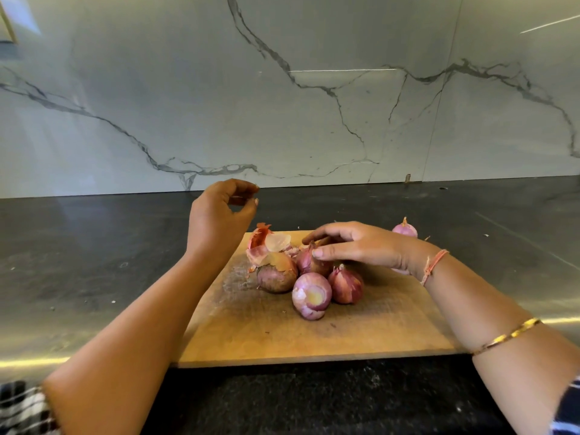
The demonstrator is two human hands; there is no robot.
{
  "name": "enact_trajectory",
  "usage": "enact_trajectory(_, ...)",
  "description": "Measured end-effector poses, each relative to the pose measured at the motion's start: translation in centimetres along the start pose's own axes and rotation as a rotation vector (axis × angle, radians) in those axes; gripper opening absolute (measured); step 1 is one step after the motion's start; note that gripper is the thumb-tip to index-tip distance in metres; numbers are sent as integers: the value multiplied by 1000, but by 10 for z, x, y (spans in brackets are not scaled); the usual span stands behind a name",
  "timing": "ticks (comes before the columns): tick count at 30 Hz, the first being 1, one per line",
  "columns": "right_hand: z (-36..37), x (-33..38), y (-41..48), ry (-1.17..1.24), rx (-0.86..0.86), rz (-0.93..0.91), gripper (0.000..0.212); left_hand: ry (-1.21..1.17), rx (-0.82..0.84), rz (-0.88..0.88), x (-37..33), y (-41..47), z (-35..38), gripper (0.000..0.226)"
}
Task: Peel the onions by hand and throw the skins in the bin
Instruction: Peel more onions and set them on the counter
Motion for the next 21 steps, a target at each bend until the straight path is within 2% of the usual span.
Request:
enact_trajectory(4,6,0,1,-11,34,12,34,24,17,19,-5,-1,2,17)
enact_trajectory(10,6,3,4,-29,-52,-32,16,15,69,33,-9,-5,6,12)
enact_trajectory(18,-7,11,3,187,-262,-218,21,-122,211,107,-25,-15,11,7)
enact_trajectory(21,-7,17,5,231,-286,-275,25,-171,290,126,-30,-20,14,11)
Point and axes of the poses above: each hand's wrist, its own y-axis towards the middle knuckle, its own z-axis out of the palm, x = y × z, the point moved 5 cm from there along y, towards the middle knuckle, and after that the axes turned 14 degrees about y, right-handed, at the moved point
